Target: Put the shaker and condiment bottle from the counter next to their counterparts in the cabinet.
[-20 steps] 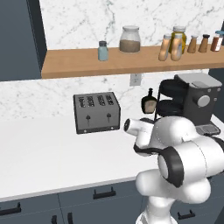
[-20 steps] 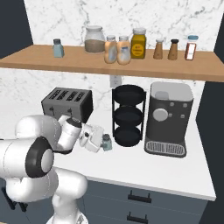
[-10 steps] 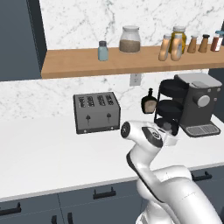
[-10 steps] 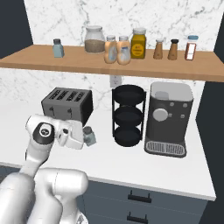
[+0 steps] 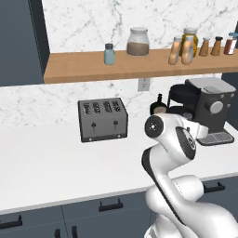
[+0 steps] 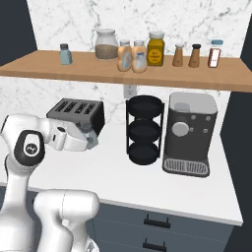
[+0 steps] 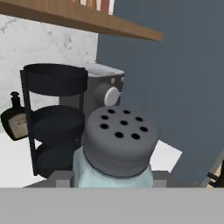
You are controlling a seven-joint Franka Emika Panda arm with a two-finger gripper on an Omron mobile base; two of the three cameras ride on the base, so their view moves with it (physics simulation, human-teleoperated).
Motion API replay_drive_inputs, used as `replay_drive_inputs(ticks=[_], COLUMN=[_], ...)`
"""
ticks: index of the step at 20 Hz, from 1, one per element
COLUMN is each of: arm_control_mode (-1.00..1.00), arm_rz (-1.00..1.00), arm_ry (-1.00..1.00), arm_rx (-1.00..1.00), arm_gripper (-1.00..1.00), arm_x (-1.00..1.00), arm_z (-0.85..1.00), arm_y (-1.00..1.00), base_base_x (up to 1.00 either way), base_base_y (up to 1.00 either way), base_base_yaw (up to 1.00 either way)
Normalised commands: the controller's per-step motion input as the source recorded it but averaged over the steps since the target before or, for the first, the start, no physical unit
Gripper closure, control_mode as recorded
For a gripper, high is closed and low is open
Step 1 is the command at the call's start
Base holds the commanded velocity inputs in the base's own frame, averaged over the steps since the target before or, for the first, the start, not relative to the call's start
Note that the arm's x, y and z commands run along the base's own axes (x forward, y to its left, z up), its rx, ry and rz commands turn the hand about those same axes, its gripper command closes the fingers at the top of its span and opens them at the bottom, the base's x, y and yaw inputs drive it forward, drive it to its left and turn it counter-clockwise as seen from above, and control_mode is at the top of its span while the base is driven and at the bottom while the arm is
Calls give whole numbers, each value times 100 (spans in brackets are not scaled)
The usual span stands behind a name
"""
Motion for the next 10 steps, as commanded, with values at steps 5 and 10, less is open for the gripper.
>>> replay_drive_inputs(ticks=[5, 10], arm_control_mode=[-100, -100], arm_rz=[25, 25], arm_ry=[0, 0], arm_rx=[0, 0], arm_gripper=[100, 100], arm_x=[-55, -28], arm_z=[100, 99], arm_y=[34, 61], base_base_x=[0, 0], base_base_y=[0, 0], base_base_yaw=[0, 0])
